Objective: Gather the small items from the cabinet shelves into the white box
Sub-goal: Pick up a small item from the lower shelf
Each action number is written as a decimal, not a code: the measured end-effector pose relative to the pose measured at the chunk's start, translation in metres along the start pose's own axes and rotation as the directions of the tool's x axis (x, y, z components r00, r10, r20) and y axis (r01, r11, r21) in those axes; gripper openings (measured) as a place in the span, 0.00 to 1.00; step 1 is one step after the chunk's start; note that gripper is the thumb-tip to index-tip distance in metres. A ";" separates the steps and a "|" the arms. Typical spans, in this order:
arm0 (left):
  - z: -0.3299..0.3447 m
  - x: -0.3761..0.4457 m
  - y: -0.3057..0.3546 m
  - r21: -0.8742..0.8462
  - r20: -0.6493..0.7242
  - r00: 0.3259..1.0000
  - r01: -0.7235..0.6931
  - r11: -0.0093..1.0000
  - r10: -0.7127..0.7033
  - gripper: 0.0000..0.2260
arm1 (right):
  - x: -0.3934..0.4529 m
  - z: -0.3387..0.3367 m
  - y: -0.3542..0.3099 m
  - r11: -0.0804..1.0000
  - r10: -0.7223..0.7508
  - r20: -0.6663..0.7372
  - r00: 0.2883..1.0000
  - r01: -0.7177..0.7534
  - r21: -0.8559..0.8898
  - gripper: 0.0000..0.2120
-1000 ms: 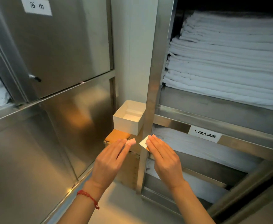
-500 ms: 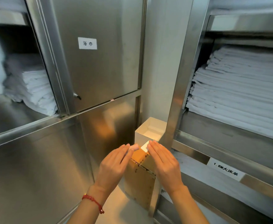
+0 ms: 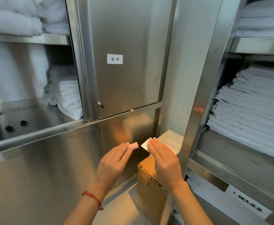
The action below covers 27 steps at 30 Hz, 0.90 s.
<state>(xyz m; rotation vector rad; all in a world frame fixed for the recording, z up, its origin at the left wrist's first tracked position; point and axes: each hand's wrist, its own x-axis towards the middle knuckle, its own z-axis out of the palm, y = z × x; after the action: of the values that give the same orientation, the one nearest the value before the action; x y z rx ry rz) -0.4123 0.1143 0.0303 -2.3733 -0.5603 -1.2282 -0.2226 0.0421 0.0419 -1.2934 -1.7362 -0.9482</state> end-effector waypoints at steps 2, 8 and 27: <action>-0.006 0.001 -0.006 0.022 0.005 1.000 0.016 1.000 -0.016 0.17 | 0.011 0.005 -0.002 1.000 -0.012 -0.019 1.000 0.013 0.016 0.20; -0.028 0.001 -0.034 0.127 -0.045 0.999 0.030 0.991 -0.025 0.18 | 0.034 0.033 -0.017 0.996 -0.056 -0.059 0.997 0.060 0.063 0.19; -0.102 -0.043 -0.187 0.303 -0.120 0.992 0.075 0.950 -0.040 0.17 | 0.127 0.147 -0.133 0.975 -0.094 -0.147 0.985 0.120 0.185 0.14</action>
<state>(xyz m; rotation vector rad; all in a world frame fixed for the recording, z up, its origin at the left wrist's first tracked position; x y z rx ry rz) -0.6007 0.2097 0.0806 -2.0285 -0.7308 -1.1937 -0.3972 0.1959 0.0750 -0.9956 -1.7570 -0.8827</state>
